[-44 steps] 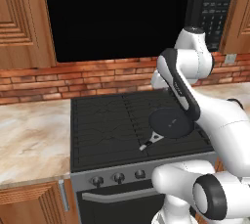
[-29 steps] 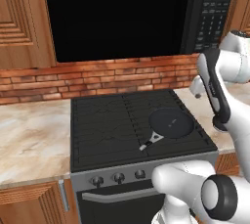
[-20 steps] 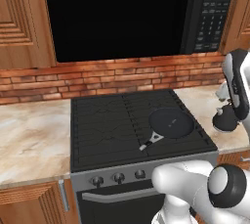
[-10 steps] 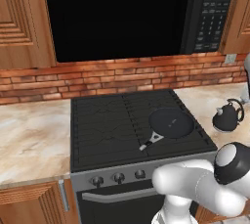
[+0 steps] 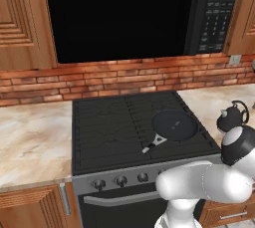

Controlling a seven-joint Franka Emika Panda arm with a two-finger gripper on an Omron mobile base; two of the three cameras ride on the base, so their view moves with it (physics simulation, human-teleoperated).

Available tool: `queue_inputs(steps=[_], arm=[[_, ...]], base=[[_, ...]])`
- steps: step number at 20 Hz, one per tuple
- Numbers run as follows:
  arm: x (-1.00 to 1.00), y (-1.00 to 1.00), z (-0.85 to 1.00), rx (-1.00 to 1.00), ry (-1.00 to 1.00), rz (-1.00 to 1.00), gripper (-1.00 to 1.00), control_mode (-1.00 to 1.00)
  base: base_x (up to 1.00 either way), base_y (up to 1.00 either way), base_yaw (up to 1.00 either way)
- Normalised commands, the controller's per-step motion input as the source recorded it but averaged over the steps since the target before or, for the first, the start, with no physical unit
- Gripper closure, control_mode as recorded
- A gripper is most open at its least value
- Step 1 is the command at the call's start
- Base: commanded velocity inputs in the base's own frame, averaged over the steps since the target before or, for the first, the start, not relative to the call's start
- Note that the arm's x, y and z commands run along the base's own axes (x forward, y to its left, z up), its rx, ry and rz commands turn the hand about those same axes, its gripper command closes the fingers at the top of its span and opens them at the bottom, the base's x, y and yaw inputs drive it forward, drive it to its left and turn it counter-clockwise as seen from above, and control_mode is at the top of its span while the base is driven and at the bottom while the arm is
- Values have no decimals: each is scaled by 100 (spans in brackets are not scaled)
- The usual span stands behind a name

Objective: Pick the kettle from the counter and place it on a stove burner. Then turn the burner on.

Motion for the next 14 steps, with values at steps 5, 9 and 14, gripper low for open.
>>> queue_inputs(steps=[5, 9, 14], arm=[[31, -1, -40, -4, 13, 3, -100, -100], [20, -9, -34, 0, 7, 1, -100, -100], [17, -11, -18, 0, 1, 0, -100, -100]], base=[[0, 0, 0], [0, 0, 0], [0, 0, 0]])
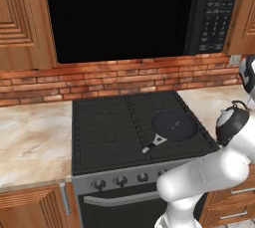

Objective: Pick the kettle from the counter and place it on a stove burner. Then turn the burner on.

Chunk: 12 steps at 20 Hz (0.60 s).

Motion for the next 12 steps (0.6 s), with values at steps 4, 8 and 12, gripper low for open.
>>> queue_inputs(steps=[4, 8, 12], arm=[[19, -12, -8, 0, 0, 0, -100, -100], [24, -17, -10, 0, 0, 0, -100, -100], [18, -21, -6, 0, -3, 0, -100, -100]], base=[[0, 0, 0], [0, 0, 0], [0, 0, 0]])
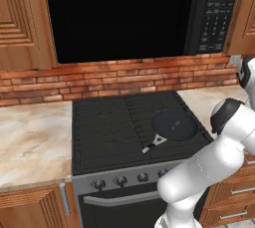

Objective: Pick the kettle from the counter and place it on a stove burner. Then turn the burner on.

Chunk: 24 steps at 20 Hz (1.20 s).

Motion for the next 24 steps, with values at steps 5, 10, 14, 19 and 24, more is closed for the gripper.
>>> queue_inputs(steps=[5, 10, 14, 19, 24], arm=[[18, -13, -12, -3, -3, 0, -100, -100], [24, -3, -16, -3, -1, 0, -100, -100], [29, -6, -18, -3, 0, -2, -100, -100], [28, -13, -16, -1, 0, -3, -100, -100], [20, -26, -7, 0, -6, -3, -100, -100]], base=[[0, 0, 0], [0, 0, 0], [0, 0, 0], [0, 0, 0], [0, 0, 0]])
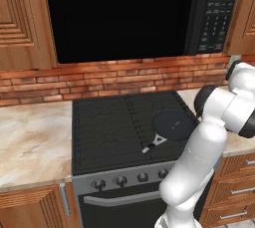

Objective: Pick the kettle from the counter and place it on a stove burner. Then turn the burner on.

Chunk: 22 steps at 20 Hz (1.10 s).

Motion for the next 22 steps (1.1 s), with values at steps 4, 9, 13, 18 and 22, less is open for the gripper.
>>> queue_inputs(steps=[4, 9, 13, 18, 22], arm=[[7, -14, -2, 0, -4, -1, -100, -100], [-1, 0, 0, 0, 0, 0, -100, -100], [-16, 0, 8, 0, -15, 0, -100, -100], [0, 0, 0, 0, 0, 0, -100, -100], [0, 0, -16, -3, 3, 0, -100, -100]], base=[[0, 0, 0], [0, 0, 0], [0, 0, 0], [0, 0, 0], [0, 0, 0]])
